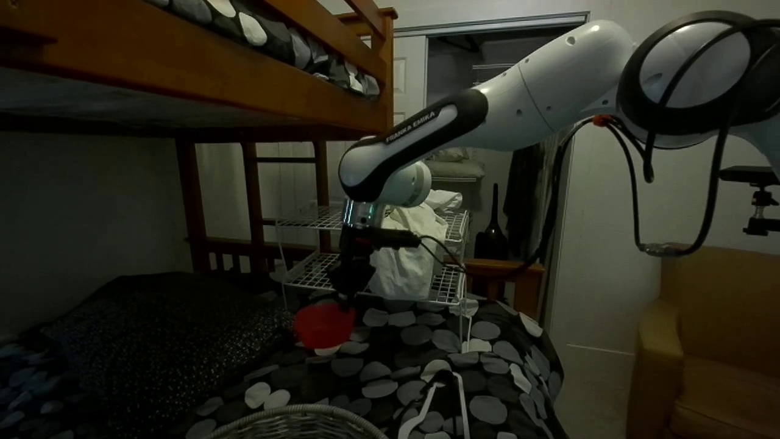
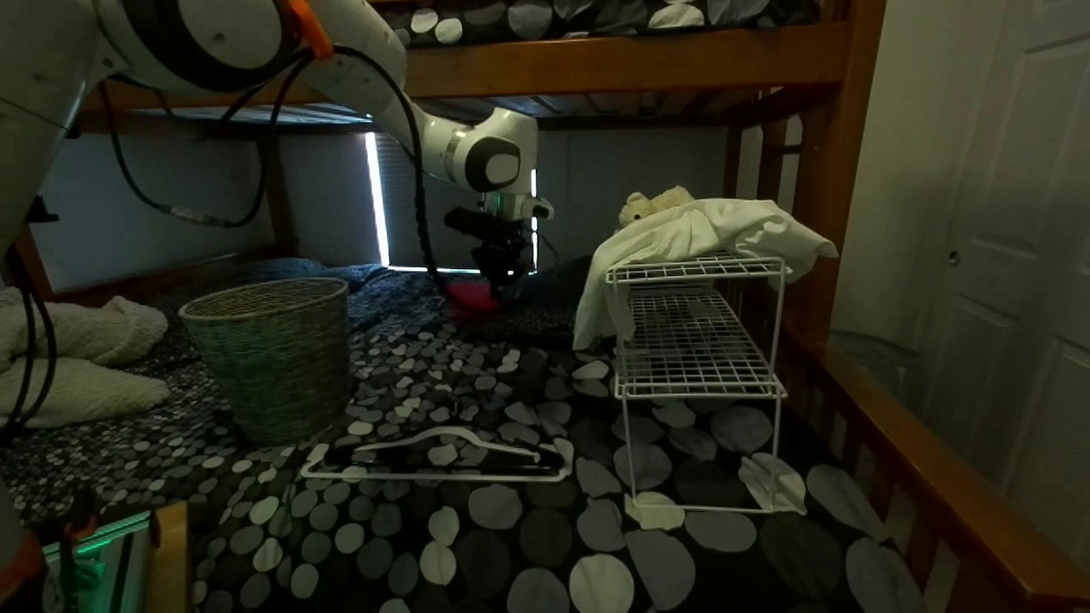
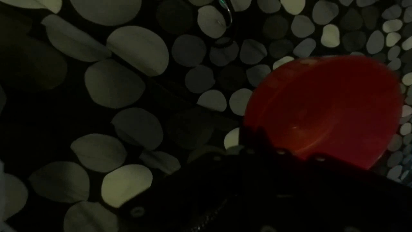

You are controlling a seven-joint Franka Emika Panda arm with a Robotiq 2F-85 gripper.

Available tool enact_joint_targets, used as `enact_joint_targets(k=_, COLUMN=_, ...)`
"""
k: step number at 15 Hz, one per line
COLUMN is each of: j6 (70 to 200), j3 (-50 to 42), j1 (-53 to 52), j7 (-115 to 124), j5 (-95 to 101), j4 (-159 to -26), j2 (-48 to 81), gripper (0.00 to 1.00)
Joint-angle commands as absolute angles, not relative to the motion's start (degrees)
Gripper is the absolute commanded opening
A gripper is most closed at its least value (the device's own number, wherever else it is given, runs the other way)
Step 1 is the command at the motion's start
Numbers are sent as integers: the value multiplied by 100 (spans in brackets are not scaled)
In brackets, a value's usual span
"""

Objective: Pick up the bowl, then place it on the bed

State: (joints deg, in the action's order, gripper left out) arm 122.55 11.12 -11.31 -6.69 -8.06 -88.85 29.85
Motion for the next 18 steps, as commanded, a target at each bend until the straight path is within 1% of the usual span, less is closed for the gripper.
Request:
enact_joint_targets(k=1, j6=12980, j3=1016, j1=-1541, j7=-151, j5=-433, j4=-9279, j2=3346, gripper=1)
enact_joint_targets(k=2, j6=13298, j3=969, j1=-1453, j7=-234, j5=-383, j4=-9694, j2=3259, gripper=1)
enact_joint_targets(k=5, j6=14018, j3=746, j1=-1683, j7=170, j5=49, j4=-9874, j2=3666, gripper=1)
enact_joint_targets(k=9, j6=14614, j3=627, j1=-1661, j7=259, j5=216, j4=-9505, j2=4355, gripper=1)
enact_joint_targets(k=10, j6=14632, j3=681, j1=-1579, j7=87, j5=179, j4=-9354, j2=4511, gripper=28)
enact_joint_targets(k=11, j6=14602, j3=728, j1=-1531, j7=-39, j5=165, j4=-9217, j2=4613, gripper=29)
enact_joint_targets(k=13, j6=14465, j3=781, j1=-1471, j7=-209, j5=155, j4=-8993, j2=4683, gripper=43)
enact_joint_targets(k=15, j6=14208, j3=716, j1=-1542, j7=-253, j5=280, j4=-8983, j2=4327, gripper=58)
enact_joint_targets(k=16, j6=14110, j3=887, j1=-1457, j7=-591, j5=297, j4=-9060, j2=4004, gripper=67)
enact_joint_targets(k=18, j6=13606, j3=1291, j1=-1344, j7=-1217, j5=151, j4=-8935, j2=3681, gripper=81)
